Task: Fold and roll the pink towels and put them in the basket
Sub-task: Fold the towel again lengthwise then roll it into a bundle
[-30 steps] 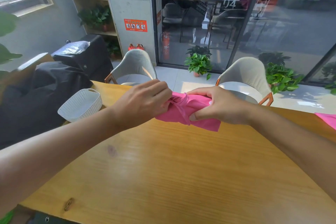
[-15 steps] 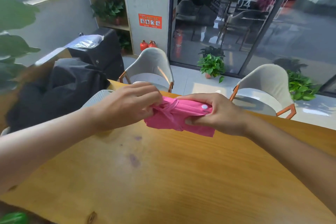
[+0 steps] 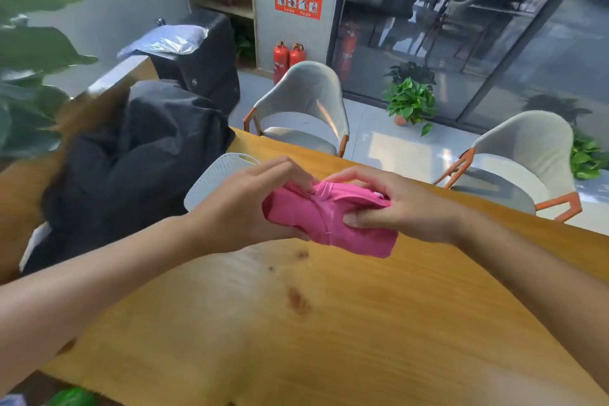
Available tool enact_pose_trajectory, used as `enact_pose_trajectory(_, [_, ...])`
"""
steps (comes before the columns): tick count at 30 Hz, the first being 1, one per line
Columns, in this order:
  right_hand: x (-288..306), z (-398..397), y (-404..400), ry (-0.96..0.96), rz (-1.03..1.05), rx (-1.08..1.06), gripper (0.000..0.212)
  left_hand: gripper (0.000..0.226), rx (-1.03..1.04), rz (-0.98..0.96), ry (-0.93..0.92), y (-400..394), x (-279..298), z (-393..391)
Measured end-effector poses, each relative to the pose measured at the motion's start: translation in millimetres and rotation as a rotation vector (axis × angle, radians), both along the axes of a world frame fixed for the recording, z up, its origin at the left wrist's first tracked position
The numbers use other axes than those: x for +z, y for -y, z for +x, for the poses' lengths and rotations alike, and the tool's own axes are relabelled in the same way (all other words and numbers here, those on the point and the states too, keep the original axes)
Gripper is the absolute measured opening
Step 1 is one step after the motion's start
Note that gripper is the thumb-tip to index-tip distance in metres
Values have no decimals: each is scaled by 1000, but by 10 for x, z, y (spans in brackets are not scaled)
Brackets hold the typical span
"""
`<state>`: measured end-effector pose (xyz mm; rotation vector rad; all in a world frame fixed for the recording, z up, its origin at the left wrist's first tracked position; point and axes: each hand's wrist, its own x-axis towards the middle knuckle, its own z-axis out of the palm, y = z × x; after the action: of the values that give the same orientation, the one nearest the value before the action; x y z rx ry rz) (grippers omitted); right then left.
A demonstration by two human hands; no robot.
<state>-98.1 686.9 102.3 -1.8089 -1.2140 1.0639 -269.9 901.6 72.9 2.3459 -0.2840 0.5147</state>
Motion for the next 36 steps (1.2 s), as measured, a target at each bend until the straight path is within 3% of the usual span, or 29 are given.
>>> enact_pose_trajectory(3, [69,-124,-361,304,74,69,44,51,-6,-90,-28,-189,-64,-70])
enact_pose_trajectory(5, [79,-207,-570,390,152,106,32,50,-9,-120,-59,-309,-96,-101])
enact_pose_trajectory(15, [-78,-204,-1211,434,-53,306,21,49,-16,-248,-186,-806,-347,-211])
enact_pose_trajectory(19, [-208,-224,-1454,427,-85,364,25,55,96,-294,-247,-1066,-508,-291])
enact_pose_trajectory(23, [-338,-183,-1802,328,-148,277,26,60,149,-325,-266,-1265,-579,-300])
enact_pose_trajectory(26, [-473,-123,-1987,158,-209,164,38,76,190,-342,-269,-1411,-618,-304])
enact_pose_trajectory(29, [-674,-129,-2070,43,-202,123,34,80,242,-392,-310,-1541,-699,-340])
enact_pose_trajectory(33, [-851,-111,-2172,112,-147,70,37,69,366,-386,-311,-1663,-805,-305])
enact_pose_trajectory(36, [-987,17,-2197,201,-40,-172,40,63,513,-288,-304,-1821,-893,-217])
